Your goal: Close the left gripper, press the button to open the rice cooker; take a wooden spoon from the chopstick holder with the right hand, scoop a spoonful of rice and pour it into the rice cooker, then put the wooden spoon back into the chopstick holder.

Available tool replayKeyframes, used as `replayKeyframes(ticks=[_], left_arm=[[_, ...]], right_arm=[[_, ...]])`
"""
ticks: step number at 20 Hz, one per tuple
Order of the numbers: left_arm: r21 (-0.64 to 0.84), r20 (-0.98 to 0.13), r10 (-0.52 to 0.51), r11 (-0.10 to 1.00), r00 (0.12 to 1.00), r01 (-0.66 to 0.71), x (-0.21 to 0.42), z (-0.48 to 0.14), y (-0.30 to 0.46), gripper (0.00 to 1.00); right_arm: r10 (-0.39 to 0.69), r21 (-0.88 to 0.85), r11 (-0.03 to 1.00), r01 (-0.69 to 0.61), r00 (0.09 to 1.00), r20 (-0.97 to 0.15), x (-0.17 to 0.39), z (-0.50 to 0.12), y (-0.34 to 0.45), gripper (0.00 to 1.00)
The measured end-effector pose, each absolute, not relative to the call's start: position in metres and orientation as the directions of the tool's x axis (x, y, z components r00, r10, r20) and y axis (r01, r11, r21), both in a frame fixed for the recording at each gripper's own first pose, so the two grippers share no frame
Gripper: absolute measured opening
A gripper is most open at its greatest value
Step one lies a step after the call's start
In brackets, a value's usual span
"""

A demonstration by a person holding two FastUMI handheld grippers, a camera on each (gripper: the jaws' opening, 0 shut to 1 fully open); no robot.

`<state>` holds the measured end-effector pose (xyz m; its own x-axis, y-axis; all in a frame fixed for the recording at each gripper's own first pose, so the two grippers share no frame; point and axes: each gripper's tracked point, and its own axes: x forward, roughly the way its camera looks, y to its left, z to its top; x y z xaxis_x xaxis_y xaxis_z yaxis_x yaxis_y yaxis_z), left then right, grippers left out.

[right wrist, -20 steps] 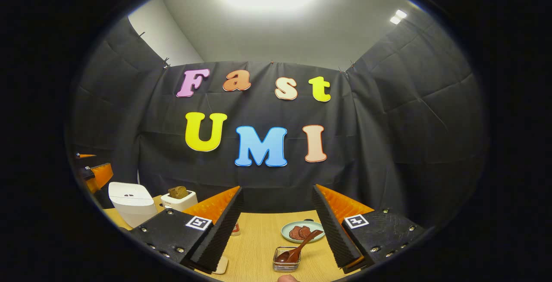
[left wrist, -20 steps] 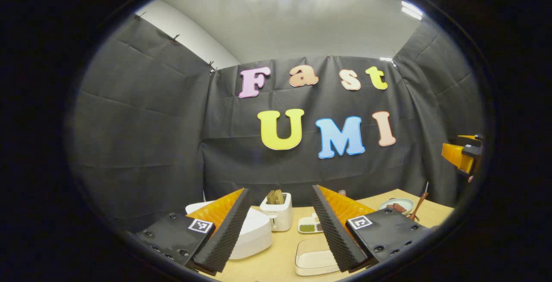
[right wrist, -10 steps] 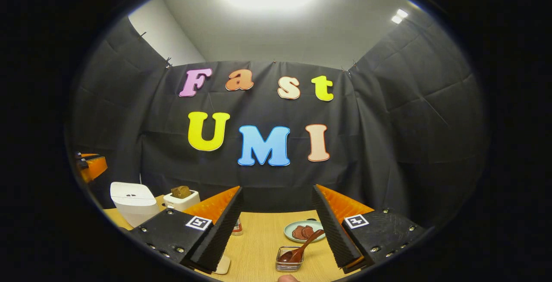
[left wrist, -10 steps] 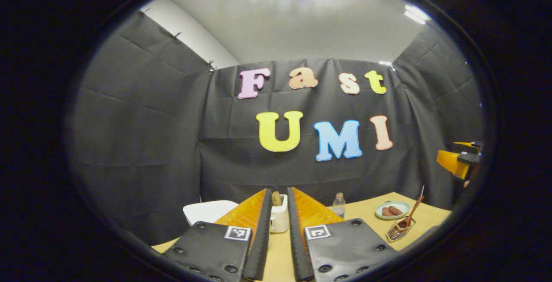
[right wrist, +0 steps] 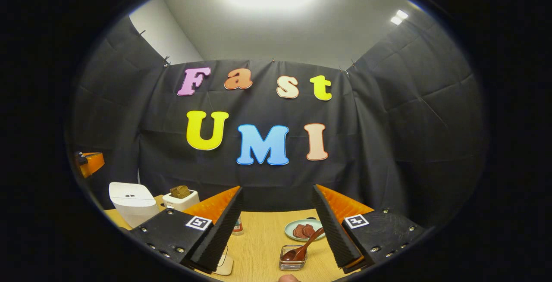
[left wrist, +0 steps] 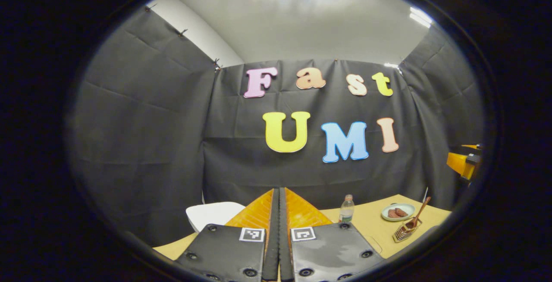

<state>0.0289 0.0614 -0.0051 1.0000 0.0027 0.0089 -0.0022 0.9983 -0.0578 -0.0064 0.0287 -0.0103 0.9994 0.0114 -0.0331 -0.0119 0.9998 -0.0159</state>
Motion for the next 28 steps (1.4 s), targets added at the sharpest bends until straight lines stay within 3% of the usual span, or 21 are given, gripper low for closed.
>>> replayKeyframes(ticks=[13, 23, 28], left_arm=[[-0.098, -0.111, 0.019, 0.995, 0.994, -0.03, 0.142, -0.085, 0.169, 0.08], [-0.102, -0.333, 0.001, 0.994, 0.943, -0.037, 0.186, -0.203, 0.181, 0.08], [-0.12, -0.374, 0.003, 0.991, 0.927, -0.052, 0.192, -0.231, 0.183, 0.09]], right_arm=[[-0.121, -0.053, 0.992, 0.118, 0.991, -0.052, -0.023, -0.018, 0.042, 0.96], [-0.185, -0.096, 0.979, 0.178, 0.98, -0.071, -0.034, -0.021, 0.041, 0.96], [-0.18, -0.114, 0.979, 0.17, 0.98, -0.082, -0.036, -0.023, 0.046, 0.96]])
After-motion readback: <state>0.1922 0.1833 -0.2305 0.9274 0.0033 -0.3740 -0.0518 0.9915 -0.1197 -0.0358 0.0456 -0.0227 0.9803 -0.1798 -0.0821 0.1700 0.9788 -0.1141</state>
